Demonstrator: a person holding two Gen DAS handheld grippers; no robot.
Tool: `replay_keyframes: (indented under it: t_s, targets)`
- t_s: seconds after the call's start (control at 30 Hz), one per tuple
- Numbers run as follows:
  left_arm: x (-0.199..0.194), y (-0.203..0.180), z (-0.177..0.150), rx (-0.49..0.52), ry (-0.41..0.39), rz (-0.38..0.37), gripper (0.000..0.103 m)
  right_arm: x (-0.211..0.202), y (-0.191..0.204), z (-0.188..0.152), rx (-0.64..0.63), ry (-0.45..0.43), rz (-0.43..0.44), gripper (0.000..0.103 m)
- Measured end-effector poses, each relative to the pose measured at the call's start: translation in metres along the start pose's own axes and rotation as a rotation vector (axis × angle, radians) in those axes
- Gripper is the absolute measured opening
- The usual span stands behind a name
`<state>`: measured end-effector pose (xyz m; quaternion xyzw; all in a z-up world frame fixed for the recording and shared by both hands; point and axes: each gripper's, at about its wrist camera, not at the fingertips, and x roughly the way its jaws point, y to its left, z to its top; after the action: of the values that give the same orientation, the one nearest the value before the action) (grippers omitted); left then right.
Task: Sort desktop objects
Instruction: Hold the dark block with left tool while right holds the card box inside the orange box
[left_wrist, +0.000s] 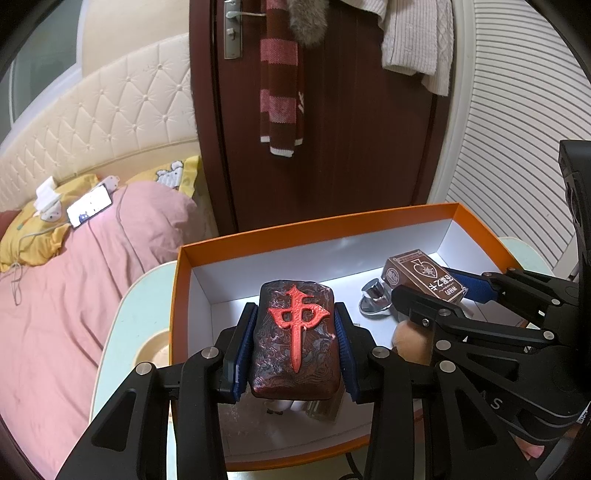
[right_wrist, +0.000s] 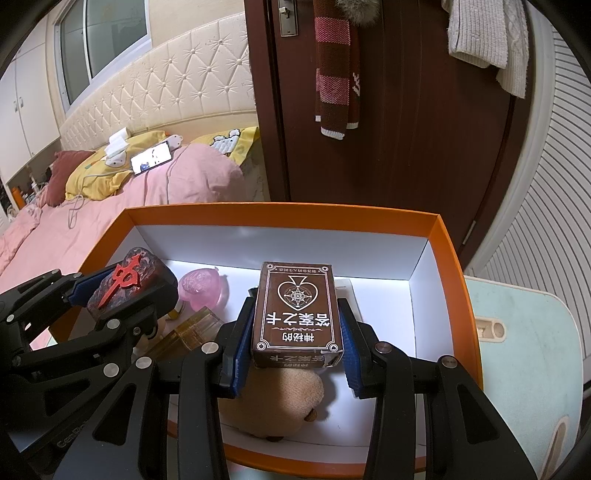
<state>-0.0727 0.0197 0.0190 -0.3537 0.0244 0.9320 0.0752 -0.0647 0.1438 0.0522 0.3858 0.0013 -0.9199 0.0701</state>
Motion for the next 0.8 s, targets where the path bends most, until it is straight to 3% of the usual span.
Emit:
replay_keyframes:
  t_s: [0.8]
  targets:
    - [-0.0001, 0.0014, 0.0001, -0.009, 0.015, -0.005, 0.038, -0.0023, -0.0002, 0.0001, -0.007, -0.004, -0.017, 0.042]
